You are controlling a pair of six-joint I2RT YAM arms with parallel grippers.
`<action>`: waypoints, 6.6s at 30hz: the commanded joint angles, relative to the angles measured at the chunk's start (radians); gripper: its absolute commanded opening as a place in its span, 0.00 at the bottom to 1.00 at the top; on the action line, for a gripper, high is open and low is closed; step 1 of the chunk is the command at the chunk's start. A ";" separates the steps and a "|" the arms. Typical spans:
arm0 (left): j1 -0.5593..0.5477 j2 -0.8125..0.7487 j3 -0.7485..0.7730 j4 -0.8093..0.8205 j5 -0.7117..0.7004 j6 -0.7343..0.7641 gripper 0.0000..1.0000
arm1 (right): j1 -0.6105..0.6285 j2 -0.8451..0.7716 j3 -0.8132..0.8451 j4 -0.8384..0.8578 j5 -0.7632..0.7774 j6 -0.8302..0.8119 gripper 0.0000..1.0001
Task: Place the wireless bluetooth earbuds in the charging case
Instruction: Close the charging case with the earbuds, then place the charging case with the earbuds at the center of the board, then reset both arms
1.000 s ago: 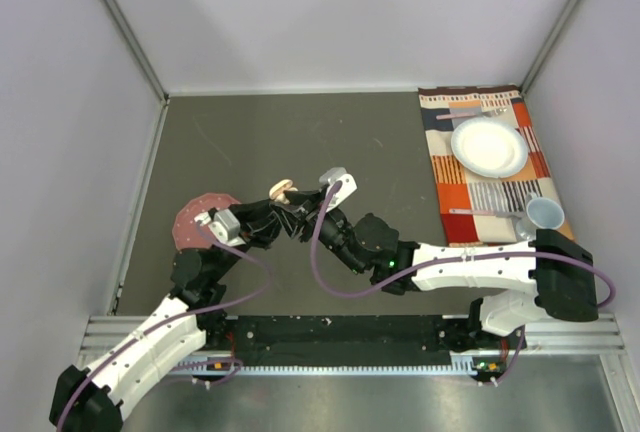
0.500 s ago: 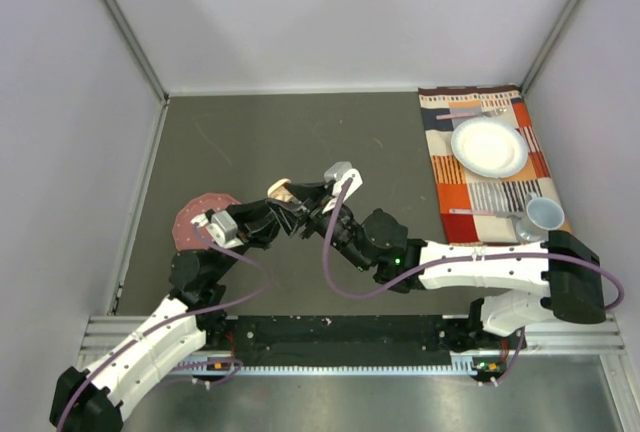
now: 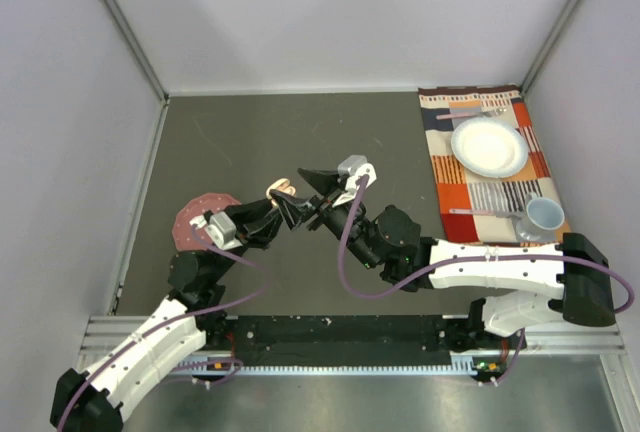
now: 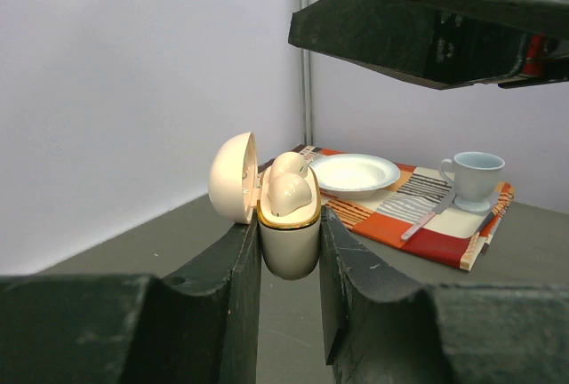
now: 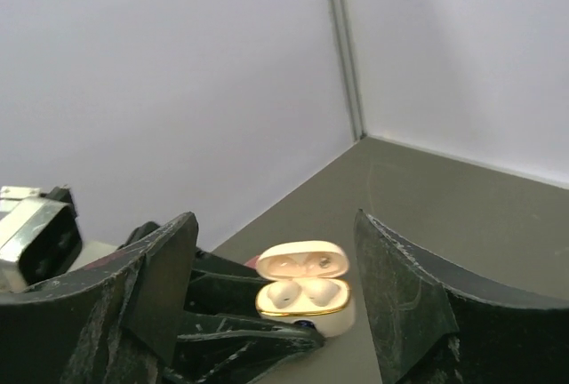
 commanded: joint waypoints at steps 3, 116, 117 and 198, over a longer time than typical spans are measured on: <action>-0.001 -0.017 0.043 0.019 0.010 0.017 0.00 | 0.010 -0.066 0.107 -0.105 0.174 -0.011 0.86; -0.034 0.964 0.435 0.005 0.231 -0.648 0.00 | -0.674 -0.426 0.088 -1.158 -0.016 0.608 0.99; -0.037 0.986 0.439 0.007 0.225 -0.658 0.00 | -0.677 -0.431 0.082 -1.159 -0.016 0.613 0.99; -0.119 1.219 0.735 -0.688 -0.186 -0.525 0.58 | -0.763 -0.413 0.029 -1.126 -0.102 0.624 0.99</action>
